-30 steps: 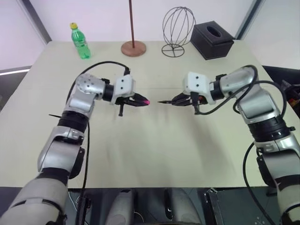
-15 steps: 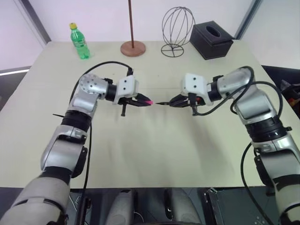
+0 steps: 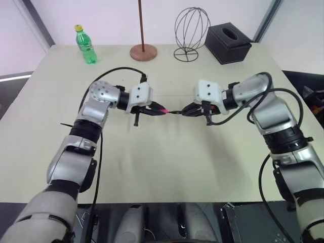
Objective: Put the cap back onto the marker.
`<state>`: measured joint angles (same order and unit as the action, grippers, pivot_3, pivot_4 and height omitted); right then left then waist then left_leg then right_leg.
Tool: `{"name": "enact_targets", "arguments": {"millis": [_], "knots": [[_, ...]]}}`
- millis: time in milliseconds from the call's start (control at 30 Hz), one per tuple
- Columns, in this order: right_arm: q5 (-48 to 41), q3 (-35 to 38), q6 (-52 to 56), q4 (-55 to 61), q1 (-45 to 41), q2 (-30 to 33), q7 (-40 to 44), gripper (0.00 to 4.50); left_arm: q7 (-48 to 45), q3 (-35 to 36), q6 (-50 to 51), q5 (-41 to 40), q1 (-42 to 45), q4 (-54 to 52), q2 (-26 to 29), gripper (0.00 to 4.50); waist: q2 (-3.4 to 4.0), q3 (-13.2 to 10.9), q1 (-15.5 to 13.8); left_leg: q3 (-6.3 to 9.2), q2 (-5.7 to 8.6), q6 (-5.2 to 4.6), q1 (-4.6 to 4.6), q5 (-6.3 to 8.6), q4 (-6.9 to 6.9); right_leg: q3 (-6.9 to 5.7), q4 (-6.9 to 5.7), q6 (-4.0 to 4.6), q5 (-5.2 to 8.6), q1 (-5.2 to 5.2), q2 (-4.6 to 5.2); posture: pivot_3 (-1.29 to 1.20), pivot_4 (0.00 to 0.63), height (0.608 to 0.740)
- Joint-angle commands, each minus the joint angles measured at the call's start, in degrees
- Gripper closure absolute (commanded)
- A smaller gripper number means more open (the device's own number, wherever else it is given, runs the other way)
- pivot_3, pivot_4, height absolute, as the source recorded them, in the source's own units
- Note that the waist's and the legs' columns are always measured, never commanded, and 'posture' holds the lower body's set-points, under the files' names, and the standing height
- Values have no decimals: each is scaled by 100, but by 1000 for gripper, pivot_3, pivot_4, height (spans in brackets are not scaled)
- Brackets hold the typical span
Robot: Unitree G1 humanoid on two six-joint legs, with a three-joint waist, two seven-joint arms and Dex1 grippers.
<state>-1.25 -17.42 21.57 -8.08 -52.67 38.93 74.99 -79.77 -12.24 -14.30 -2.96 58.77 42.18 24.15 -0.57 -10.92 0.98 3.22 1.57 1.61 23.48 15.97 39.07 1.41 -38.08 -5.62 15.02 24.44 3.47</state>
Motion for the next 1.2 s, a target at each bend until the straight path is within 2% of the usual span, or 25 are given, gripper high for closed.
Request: {"name": "enact_targets", "arguments": {"millis": [33, 433, 633, 967, 1200], "knots": [[-31, 33, -30, 27, -123, -71, -33, 4500, 26, 28, -11, -61, 104, -257, -63, 4420, 0, 0, 0, 0, 0, 0, 0, 0, 0, 0, 0, 0, 0, 0, 0, 0, 150, 740], [-87, 60, 130, -213, -165, -238, -30, 4500, 114, -231, -340, 244, -134, -635, -74, 4420, 0, 0, -1, 0, 0, 0, 0, 0, 0, 0, 0, 0, 0, 0, 1, 0, 150, 740], [-197, 114, 374, -292, -241, -298, 75, 4500, 348, -407, -835, 601, -141, -565, 12, 4420, 0, 0, -3, 0, 1, 0, 0, 0, 0, 0, 0, 0, 0, 0, 0, 0, 150, 740], [-646, 194, 1313, -237, -421, -346, 416, 4500, 516, -631, -1250, 973, -24, -278, 91, 4420, 0, 0, -5, 0, 1, 0, 0, 0, 0, 0, 0, 0, 0, 0, 1, 0, 150, 740], [-858, 175, 1762, -100, -590, -489, 475, 4500, 441, -688, -1206, 943, 124, -1, -73, 4420, 0, 0, -2, 0, 8, 0, 0, 0, 0, 0, 0, 0, 0, 0, 0, 0, 150, 740]]}}
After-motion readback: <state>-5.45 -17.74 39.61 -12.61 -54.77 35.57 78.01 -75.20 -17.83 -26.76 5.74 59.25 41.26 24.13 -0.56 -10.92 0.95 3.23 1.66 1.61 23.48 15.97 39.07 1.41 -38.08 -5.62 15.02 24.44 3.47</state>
